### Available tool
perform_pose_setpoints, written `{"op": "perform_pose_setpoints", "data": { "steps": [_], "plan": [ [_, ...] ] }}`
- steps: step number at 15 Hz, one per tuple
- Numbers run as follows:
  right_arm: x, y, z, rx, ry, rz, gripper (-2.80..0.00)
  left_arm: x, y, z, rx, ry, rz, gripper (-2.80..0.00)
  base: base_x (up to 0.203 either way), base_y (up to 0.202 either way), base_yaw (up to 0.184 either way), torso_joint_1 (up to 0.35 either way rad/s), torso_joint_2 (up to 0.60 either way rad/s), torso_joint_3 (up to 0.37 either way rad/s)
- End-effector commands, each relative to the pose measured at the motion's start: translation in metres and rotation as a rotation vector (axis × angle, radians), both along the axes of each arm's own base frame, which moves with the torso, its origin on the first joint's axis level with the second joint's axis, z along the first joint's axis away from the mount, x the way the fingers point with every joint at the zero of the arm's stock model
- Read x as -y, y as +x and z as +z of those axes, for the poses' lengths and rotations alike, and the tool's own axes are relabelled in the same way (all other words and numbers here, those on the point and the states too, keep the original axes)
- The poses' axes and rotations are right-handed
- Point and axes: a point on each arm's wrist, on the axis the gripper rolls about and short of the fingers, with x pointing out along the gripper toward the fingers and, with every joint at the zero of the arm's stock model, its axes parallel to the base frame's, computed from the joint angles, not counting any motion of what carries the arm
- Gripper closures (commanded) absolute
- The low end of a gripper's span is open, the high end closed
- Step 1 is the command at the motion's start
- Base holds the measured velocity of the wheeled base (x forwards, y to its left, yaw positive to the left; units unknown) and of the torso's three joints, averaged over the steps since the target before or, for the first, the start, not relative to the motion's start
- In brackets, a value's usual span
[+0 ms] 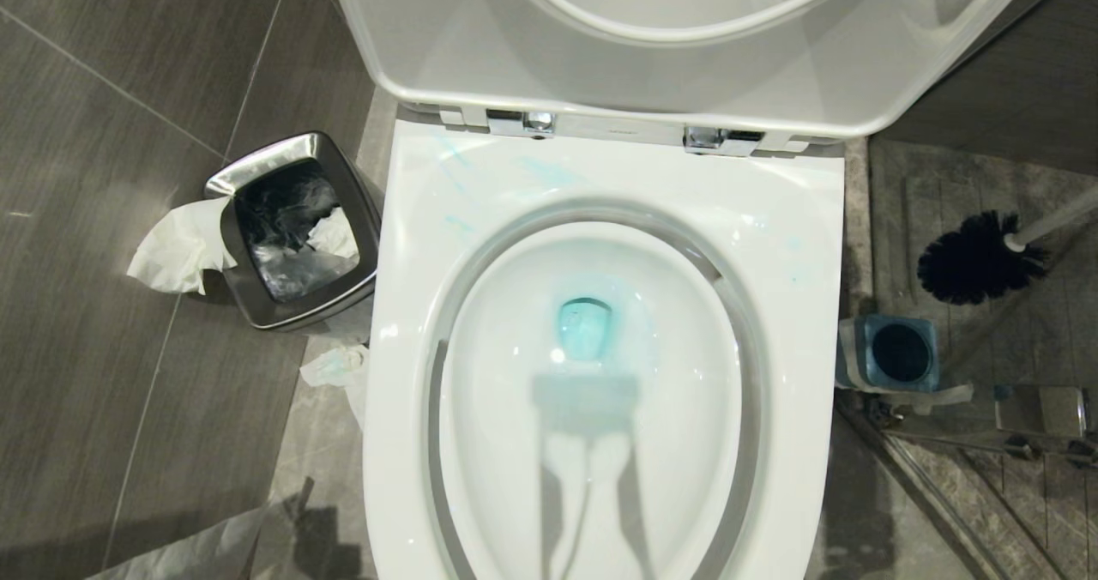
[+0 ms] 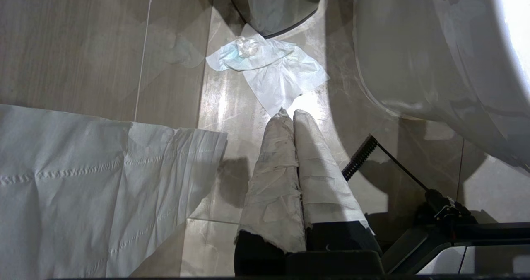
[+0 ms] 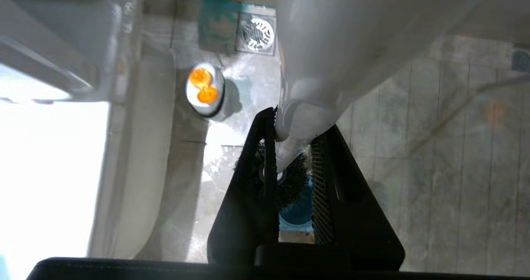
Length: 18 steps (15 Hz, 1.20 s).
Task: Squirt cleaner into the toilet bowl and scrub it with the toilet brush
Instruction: Scrub the toilet bowl
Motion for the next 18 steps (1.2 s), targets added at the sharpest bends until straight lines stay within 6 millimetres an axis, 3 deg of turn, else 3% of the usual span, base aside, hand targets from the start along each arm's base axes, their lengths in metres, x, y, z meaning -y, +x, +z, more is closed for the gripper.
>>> {"op": "perform_pose_setpoints", "data": {
  "steps": [1, 12, 18],
  "plan": [
    [-0.002, -0.003, 0.018, 0.039, -0.004, 0.012, 0.0, 0.0, 0.0, 0.0, -0.002, 0.0, 0.0, 0.0, 0.0, 0.0, 0.0, 0.0, 0.0, 0.0],
    [-0.008, -0.046, 0.038, 0.039, 0.0, 0.025, 0.0, 0.0, 0.0, 0.0, -0.002, 0.0, 0.0, 0.0, 0.0, 0.0, 0.0, 0.0, 0.0, 0.0],
    [-0.011, -0.08, 0.05, 0.066, 0.003, 0.033, 0.0, 0.0, 0.0, 0.0, -0.002, -0.001, -0.001, 0.0, 0.0, 0.0, 0.0, 0.004, 0.0, 0.159]
  ]
}}
